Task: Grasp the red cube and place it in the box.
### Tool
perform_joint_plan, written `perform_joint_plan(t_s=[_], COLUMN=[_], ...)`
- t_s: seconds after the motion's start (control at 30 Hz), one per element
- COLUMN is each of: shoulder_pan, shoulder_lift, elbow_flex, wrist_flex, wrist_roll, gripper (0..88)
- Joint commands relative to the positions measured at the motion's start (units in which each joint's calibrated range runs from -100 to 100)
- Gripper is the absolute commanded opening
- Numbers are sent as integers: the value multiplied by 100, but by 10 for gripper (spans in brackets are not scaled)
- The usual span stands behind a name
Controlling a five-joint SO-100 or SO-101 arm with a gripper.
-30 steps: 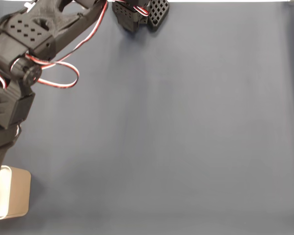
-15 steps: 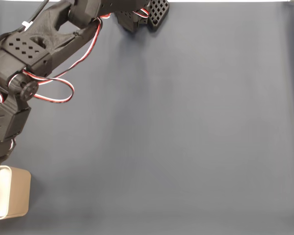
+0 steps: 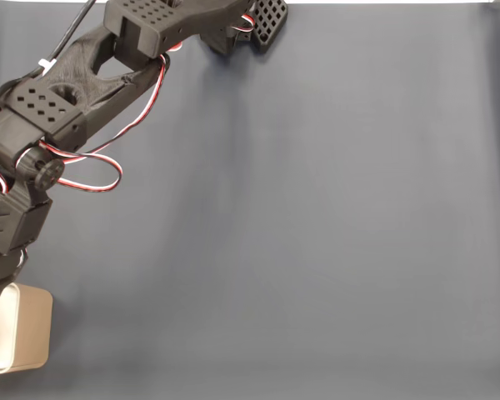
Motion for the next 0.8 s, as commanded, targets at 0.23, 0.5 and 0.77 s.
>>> perform_joint_plan(t_s=[0.23,0.5,0.77], shoulder_pan=[97,97,97], shoulder_lift=[288,270,10], elbow_flex=[-794,-785,-483], wrist_flex=[-111,-103,-79], wrist_roll=[220,288,283], gripper=[2,0,0])
